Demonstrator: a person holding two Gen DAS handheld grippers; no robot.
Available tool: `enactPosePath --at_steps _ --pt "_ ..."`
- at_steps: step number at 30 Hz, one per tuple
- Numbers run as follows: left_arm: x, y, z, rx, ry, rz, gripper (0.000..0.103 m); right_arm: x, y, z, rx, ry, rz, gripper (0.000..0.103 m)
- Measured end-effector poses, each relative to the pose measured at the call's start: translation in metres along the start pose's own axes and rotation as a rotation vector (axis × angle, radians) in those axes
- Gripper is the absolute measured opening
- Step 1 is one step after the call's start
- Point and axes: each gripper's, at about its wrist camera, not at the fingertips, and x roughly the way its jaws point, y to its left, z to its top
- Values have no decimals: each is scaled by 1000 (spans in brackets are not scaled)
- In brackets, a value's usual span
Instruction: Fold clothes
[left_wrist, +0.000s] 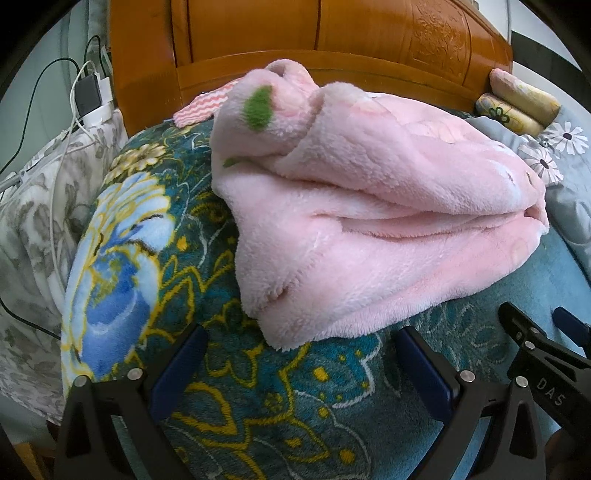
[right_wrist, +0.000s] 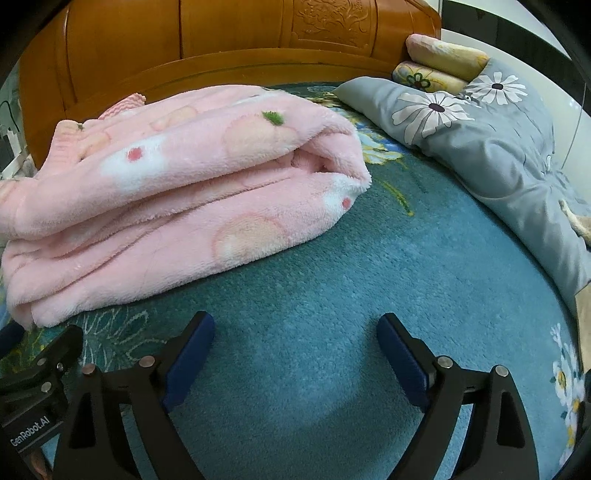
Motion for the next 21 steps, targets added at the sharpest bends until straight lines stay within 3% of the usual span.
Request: enactPosePath --at_steps 21 --pt "4 11 3 -29 -2 14 103 0 1 -1 1 2 -5 92"
